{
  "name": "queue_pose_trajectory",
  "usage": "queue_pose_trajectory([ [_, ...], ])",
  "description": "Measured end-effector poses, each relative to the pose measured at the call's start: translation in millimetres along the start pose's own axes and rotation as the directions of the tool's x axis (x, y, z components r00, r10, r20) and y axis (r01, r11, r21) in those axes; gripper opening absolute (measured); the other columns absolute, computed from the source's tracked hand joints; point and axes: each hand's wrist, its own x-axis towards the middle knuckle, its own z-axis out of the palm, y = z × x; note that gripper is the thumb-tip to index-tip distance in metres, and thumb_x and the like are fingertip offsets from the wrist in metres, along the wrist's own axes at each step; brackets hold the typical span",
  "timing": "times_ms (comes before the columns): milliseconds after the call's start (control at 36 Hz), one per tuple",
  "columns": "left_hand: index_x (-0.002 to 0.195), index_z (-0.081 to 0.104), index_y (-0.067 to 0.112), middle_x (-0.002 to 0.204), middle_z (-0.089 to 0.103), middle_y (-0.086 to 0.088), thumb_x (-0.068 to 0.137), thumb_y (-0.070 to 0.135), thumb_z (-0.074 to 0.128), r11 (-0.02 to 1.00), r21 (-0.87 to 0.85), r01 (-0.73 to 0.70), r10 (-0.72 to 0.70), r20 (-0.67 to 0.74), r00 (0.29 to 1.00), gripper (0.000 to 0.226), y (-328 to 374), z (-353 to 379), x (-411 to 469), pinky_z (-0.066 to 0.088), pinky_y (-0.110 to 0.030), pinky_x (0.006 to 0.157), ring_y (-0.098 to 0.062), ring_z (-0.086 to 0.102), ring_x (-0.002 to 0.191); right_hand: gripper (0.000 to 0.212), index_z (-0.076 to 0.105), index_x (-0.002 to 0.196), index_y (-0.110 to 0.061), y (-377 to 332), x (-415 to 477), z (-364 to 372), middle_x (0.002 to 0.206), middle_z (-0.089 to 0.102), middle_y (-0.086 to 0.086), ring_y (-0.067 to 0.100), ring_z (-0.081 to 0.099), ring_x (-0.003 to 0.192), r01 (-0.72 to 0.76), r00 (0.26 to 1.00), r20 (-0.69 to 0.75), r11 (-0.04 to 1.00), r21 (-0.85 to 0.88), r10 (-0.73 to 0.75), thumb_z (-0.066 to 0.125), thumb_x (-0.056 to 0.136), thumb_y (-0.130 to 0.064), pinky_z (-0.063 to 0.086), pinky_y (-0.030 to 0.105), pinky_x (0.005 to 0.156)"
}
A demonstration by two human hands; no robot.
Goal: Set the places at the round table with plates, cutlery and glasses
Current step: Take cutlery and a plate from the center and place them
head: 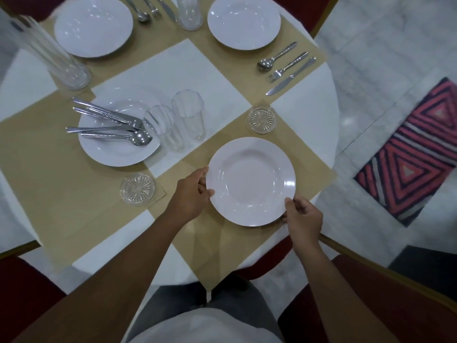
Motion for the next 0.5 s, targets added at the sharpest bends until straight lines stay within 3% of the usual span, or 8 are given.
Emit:
queue_pose_trajectory([
  [139,0.143,0.039,0.043,0.098,0.066,0.016,0.091,0.023,0.063,0.997,0.030,-0.075,0.073,0.078,0.994,0.061,0,-3,-2,0.051,-0.021,0.078,0.001,0.064,0.083,0.008,0.066,0.088,-0.045,0,1,-2,0.091,0.073,-0.015,0.004,0.069,0.084,0.025,0.999,-0.027,0.997,-0.067,-0.026,0.068,0.092,-0.038,0.061,0.030,0.075],
  [222,0.141,0.030,0.055,0.104,0.064,0.025,0.088,0.035,0.062,0.998,-0.011,-0.060,0.061,0.106,0.992,0.065,-7,-7,-12,0.048,-0.016,0.072,0.010,0.062,0.085,0.024,0.059,0.116,-0.047,-6,-8,0,0.115,0.058,-0.016,-0.006,0.061,0.087,0.076,0.990,-0.112,0.990,-0.118,-0.090,0.065,0.092,-0.045,0.047,0.013,0.062],
  [278,0.141,0.032,0.053,0.105,0.063,0.030,0.084,0.043,0.062,0.997,-0.066,-0.028,0.033,0.087,0.996,0.065,-18,-13,-20,0.045,-0.009,0.069,0.012,0.061,0.089,0.031,0.055,0.123,-0.048,-10,-14,5,0.120,0.052,-0.015,-0.007,0.061,0.089,0.150,0.972,-0.159,0.977,-0.150,-0.173,0.063,0.093,-0.045,0.042,0.009,0.060],
  [333,0.141,0.041,0.044,0.102,0.064,0.030,0.084,0.042,0.062,0.993,-0.122,-0.012,0.019,0.057,0.998,0.060,-33,-22,-28,0.048,-0.007,0.069,0.008,0.064,0.090,0.032,0.054,0.123,-0.047,-15,-23,14,0.119,0.051,-0.015,-0.004,0.060,0.091,0.238,0.949,-0.164,0.954,-0.181,-0.268,0.062,0.093,-0.039,0.044,0.009,0.059],
  [417,0.128,0.059,0.040,0.096,0.068,0.018,0.090,0.024,0.063,0.979,-0.196,-0.049,0.051,0.006,0.999,0.041,-53,-46,-35,0.058,-0.023,0.072,-0.006,0.069,0.081,0.038,0.055,0.121,-0.050,-22,-39,38,0.113,0.053,-0.016,0.000,0.059,0.088,0.402,0.898,-0.100,0.891,-0.212,-0.429,0.064,0.095,-0.025,0.048,0.009,0.062],
  [500,0.118,0.064,0.039,0.092,0.070,0.008,0.092,0.013,0.062,0.964,-0.251,-0.088,0.078,-0.051,0.996,0.037,-63,-79,-36,0.058,-0.025,0.066,-0.014,0.070,0.072,0.038,0.061,0.119,-0.040,-30,-60,75,0.110,0.058,-0.010,0.008,0.060,0.085,0.570,0.816,0.023,0.795,-0.207,-0.578,0.066,0.094,-0.012,0.049,0.011,0.067],
])
